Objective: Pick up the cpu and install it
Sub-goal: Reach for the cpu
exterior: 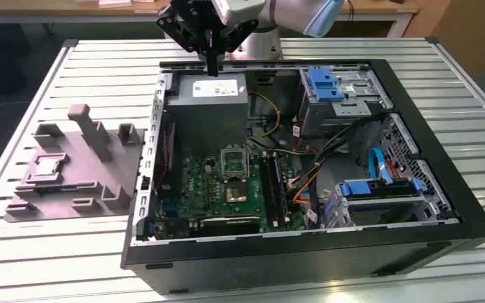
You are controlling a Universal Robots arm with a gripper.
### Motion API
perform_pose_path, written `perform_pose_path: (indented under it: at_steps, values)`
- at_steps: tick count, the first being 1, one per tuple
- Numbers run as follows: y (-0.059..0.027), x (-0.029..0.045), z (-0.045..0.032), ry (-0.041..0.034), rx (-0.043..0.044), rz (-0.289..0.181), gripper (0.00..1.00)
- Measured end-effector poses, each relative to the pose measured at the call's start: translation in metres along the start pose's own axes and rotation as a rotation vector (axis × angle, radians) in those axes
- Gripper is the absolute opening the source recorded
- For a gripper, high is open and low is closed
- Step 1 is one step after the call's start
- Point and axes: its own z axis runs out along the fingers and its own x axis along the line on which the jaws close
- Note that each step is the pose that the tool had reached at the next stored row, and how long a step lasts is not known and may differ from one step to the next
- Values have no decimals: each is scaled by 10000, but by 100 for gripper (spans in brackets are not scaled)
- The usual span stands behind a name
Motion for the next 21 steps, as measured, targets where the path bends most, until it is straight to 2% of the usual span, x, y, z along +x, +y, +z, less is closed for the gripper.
perform_pose_path:
  at_steps: [21]
  values:
    - [-2,33,-1,1,0,0,11]
